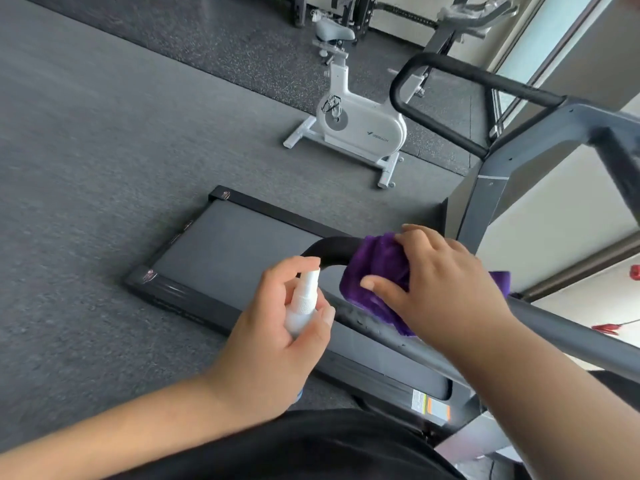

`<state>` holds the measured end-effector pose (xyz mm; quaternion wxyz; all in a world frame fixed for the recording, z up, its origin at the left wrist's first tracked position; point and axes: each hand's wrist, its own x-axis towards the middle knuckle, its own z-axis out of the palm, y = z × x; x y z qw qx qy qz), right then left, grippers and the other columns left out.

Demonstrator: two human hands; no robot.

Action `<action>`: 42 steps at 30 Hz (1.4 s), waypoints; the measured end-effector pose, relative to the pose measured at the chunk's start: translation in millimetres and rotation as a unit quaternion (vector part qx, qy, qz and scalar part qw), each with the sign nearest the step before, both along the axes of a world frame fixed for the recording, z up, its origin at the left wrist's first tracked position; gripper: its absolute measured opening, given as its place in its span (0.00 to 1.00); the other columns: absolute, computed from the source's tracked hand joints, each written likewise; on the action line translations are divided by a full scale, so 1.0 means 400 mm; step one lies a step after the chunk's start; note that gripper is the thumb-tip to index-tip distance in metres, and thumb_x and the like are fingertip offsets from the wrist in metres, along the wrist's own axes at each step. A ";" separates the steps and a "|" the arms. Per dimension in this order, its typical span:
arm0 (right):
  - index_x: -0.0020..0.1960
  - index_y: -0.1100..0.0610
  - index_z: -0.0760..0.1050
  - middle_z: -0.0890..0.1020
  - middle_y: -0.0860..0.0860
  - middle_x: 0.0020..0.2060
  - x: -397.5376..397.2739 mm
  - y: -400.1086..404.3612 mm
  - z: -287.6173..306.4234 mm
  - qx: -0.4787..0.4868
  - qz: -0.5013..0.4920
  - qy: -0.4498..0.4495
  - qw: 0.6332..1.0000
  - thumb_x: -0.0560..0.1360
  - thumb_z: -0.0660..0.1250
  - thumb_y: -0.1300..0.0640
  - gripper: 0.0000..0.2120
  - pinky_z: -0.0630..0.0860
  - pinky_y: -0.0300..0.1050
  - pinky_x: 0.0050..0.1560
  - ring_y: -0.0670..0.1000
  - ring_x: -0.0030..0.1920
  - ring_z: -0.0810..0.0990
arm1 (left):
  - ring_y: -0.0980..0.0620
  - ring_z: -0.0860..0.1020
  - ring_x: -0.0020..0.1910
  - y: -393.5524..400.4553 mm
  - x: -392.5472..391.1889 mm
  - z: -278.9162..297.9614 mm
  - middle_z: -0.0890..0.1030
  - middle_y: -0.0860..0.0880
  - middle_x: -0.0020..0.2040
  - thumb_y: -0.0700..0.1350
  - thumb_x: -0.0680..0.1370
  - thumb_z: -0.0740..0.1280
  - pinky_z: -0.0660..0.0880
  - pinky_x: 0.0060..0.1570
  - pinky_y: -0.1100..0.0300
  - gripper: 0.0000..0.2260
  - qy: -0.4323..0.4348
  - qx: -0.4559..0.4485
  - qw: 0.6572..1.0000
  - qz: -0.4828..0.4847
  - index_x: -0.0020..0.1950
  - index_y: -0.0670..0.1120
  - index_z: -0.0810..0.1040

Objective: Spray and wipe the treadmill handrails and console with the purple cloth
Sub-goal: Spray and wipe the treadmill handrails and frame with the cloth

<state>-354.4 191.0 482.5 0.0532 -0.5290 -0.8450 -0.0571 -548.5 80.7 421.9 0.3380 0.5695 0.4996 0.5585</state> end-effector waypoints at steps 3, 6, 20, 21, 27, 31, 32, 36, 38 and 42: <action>0.68 0.47 0.65 0.78 0.48 0.59 -0.099 0.019 0.001 0.015 0.019 -0.055 0.998 0.72 0.55 0.26 0.33 0.77 0.53 0.47 0.57 0.53 0.78 | 0.45 0.77 0.34 0.007 -0.005 -0.002 0.78 0.49 0.42 0.51 0.77 0.65 0.77 0.34 0.45 0.20 -0.002 -0.002 1.000 0.003 0.66 0.65 0.64; 0.71 0.46 0.63 0.76 0.49 0.60 -0.176 0.028 -0.007 0.002 0.064 -0.103 0.993 0.74 0.60 0.33 0.30 0.73 0.50 0.45 0.58 0.54 0.76 | 0.45 0.78 0.35 0.013 0.002 -0.006 0.79 0.49 0.43 0.52 0.77 0.65 0.77 0.35 0.46 0.20 -0.001 0.001 1.000 0.005 0.65 0.66 0.64; 0.70 0.45 0.70 0.80 0.48 0.57 -0.044 0.014 -0.032 0.069 0.031 0.005 0.997 0.73 0.63 0.33 0.29 0.78 0.50 0.44 0.58 0.49 0.81 | 0.47 0.77 0.35 0.005 0.009 -0.029 0.78 0.50 0.44 0.51 0.78 0.65 0.76 0.36 0.54 0.20 0.006 0.022 0.999 0.025 0.66 0.66 0.63; 0.70 0.45 0.70 0.80 0.48 0.57 -0.064 0.015 -0.028 0.063 0.035 -0.009 0.997 0.73 0.62 0.33 0.29 0.79 0.51 0.43 0.58 0.49 0.81 | 0.46 0.77 0.35 0.002 0.005 -0.030 0.78 0.50 0.43 0.51 0.78 0.65 0.77 0.36 0.52 0.20 0.009 0.022 0.999 0.033 0.66 0.66 0.63; 0.65 0.44 0.72 0.77 0.48 0.57 -0.207 0.032 -0.014 0.026 0.111 -0.110 0.987 0.75 0.61 0.39 0.20 0.65 0.48 0.42 0.57 0.52 0.76 | 0.47 0.78 0.36 0.007 0.020 -0.025 0.79 0.52 0.44 0.51 0.77 0.66 0.77 0.35 0.55 0.21 0.006 0.025 0.999 0.043 0.65 0.68 0.63; 0.61 0.47 0.73 0.74 0.48 0.53 -0.223 0.036 -0.011 -0.001 0.135 -0.117 0.984 0.75 0.61 0.45 0.17 0.62 0.49 0.40 0.56 0.50 0.73 | 0.48 0.80 0.39 0.020 0.051 -0.020 0.79 0.53 0.45 0.51 0.77 0.66 0.79 0.37 0.56 0.22 0.014 0.031 0.999 0.039 0.65 0.69 0.63; 0.63 0.47 0.72 0.74 0.48 0.54 -0.208 0.036 -0.010 -0.007 0.131 -0.103 0.986 0.74 0.62 0.44 0.18 0.63 0.49 0.40 0.56 0.50 0.73 | 0.48 0.80 0.40 0.023 0.059 -0.019 0.79 0.53 0.46 0.51 0.77 0.66 0.80 0.38 0.54 0.22 0.018 0.034 0.999 0.035 0.65 0.69 0.63; 0.70 0.44 0.67 0.73 0.48 0.60 -0.130 0.023 -0.013 -0.016 0.106 -0.028 0.994 0.75 0.62 0.41 0.25 0.66 0.48 0.42 0.57 0.52 0.74 | 0.49 0.80 0.36 0.038 0.100 -0.009 0.80 0.52 0.45 0.51 0.77 0.66 0.79 0.34 0.54 0.22 0.034 0.053 0.998 -0.007 0.66 0.69 0.63; 0.74 0.43 0.63 0.73 0.48 0.64 -0.086 0.014 -0.014 -0.011 0.088 -0.001 0.996 0.75 0.61 0.40 0.28 0.69 0.50 0.46 0.57 0.54 0.75 | 0.50 0.80 0.37 0.044 0.124 -0.001 0.80 0.53 0.45 0.50 0.77 0.65 0.79 0.36 0.55 0.22 0.046 0.063 0.997 -0.029 0.65 0.69 0.63; 0.75 0.45 0.64 0.74 0.48 0.65 0.011 -0.009 -0.021 0.009 0.047 0.047 0.998 0.76 0.59 0.40 0.29 0.73 0.52 0.52 0.57 0.56 0.77 | 0.50 0.81 0.41 0.056 0.172 0.010 0.80 0.54 0.46 0.52 0.76 0.66 0.79 0.41 0.55 0.22 0.066 0.063 0.994 -0.058 0.65 0.69 0.63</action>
